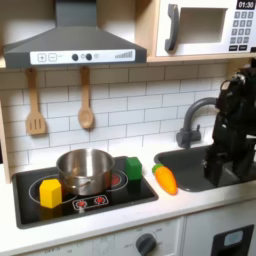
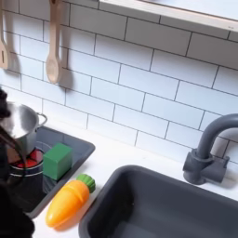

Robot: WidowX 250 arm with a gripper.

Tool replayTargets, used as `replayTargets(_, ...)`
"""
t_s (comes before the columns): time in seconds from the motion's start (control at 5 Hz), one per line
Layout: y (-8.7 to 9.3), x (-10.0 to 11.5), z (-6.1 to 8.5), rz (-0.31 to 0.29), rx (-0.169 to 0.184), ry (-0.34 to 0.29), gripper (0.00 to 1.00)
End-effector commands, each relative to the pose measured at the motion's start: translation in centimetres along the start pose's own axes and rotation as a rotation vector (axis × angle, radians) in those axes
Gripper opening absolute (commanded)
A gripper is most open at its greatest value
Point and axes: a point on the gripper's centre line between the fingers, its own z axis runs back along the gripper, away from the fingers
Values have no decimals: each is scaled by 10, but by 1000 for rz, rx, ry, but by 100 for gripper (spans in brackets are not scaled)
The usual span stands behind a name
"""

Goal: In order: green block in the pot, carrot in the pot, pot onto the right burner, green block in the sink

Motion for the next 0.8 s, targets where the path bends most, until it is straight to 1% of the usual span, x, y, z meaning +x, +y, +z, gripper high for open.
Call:
replayTargets(0.0, 12, 17, -3, 28, 4, -3, 100)
replayTargets(0.2, 17, 25, -4, 40, 5, -8, 100)
replayTargets(0.4, 24, 38, -4, 51, -1, -23, 100)
replayTargets(0.6, 29, 52, -8, 47, -5, -34, 100)
